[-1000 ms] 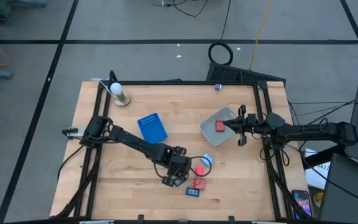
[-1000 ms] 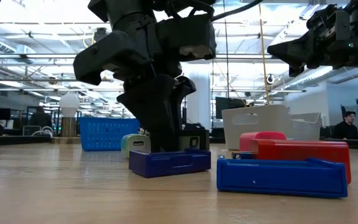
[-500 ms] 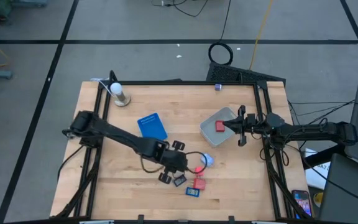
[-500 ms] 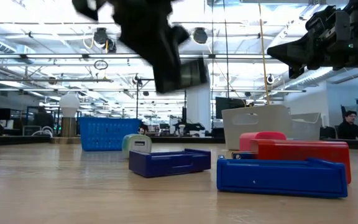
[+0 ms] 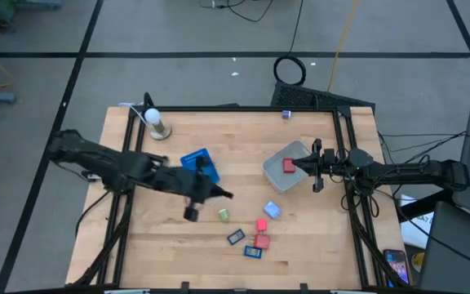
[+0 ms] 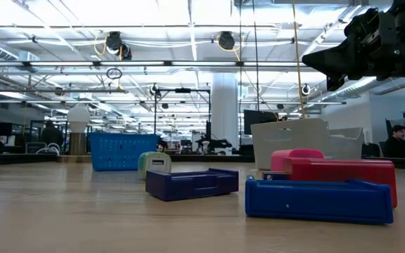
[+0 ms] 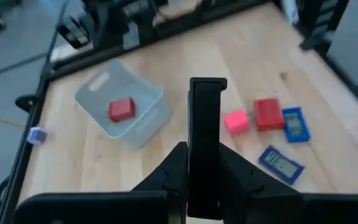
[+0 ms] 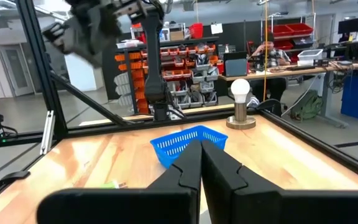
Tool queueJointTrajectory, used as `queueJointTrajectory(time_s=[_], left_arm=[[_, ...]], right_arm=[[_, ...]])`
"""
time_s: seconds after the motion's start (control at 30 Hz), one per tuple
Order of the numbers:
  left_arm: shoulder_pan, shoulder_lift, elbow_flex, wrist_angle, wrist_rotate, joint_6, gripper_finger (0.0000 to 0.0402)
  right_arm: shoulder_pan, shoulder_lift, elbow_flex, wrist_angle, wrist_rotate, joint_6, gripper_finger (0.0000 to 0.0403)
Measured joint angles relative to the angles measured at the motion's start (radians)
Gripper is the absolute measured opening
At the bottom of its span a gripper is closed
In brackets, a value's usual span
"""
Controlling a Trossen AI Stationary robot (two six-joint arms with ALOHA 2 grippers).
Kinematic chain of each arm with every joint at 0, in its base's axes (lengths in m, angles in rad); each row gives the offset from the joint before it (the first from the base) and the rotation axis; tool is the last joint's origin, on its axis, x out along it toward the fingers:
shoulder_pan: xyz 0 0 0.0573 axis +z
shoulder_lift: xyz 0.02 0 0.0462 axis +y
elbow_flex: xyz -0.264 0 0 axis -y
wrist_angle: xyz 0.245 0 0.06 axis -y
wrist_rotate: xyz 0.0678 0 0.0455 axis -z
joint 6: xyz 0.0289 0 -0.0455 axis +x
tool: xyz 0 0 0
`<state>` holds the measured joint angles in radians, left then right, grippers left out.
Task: Pick & Place Office items
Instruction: Put the black digital timer into the blue bin
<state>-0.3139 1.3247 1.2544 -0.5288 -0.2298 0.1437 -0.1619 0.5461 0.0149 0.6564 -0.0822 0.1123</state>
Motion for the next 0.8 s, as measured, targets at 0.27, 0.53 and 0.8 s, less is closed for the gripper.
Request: queueJointTrajectory(time_s=[0.27,0.53,0.8], left_arm=[[-0.010,-0.337,-0.351,0.309,-0.033,-0.070,0.0065],[-0.066,-0.610,-0.650,0.473,-0.163,-0.125,0.0051],[-0.087,-0.789,-0.846,0.554,-0.315,-0.127,0.0062]], right_arm=[[0.000,0.002,0.000,-0.003,0.001,0.000,0.0002],[0.000,0.003,0.000,-0.002,0.003,0.000,0.0001],[0.000,0.003,0.000,-0.002,0.003,0.000,0.0002]])
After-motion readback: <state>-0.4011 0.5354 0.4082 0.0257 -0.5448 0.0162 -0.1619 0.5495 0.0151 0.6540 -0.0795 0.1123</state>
